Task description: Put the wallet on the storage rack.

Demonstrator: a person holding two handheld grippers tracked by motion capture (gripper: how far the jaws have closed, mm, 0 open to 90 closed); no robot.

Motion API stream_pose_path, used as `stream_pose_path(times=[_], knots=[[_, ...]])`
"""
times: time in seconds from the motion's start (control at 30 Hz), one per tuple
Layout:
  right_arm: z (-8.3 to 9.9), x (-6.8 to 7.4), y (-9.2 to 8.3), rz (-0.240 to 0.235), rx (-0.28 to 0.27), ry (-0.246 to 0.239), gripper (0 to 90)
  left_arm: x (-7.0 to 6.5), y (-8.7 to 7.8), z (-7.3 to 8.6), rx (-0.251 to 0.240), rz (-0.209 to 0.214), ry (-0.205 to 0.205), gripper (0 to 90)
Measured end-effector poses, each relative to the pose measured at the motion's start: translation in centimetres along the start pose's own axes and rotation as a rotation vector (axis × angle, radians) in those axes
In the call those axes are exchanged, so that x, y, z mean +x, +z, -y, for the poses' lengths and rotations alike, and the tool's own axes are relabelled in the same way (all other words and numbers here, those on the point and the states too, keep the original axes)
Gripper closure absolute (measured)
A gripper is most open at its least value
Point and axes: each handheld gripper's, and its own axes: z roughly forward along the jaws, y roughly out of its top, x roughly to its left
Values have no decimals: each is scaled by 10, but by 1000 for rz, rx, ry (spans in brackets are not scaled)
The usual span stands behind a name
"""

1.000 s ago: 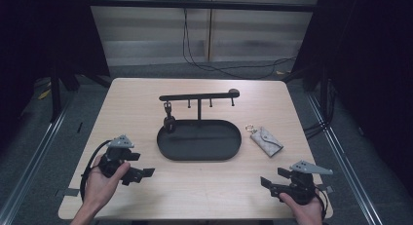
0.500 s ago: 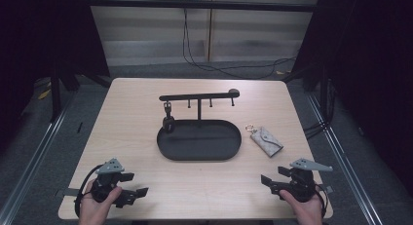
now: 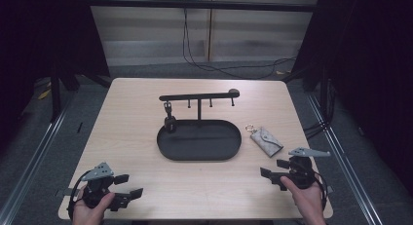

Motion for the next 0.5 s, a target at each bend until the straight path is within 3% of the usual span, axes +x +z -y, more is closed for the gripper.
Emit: stream_pose_path(times=[0.1, 0.23, 0.5], knots=[[-9, -2, 3, 9, 24, -6, 191, -1, 2, -1, 17, -15, 37, 200], [-22, -6, 6, 28, 48, -15, 195, -4, 4, -2, 33, -1, 73, 204], [-38, -5, 11, 26, 111, -28, 204, -4, 7, -1, 54, 27, 67, 204]])
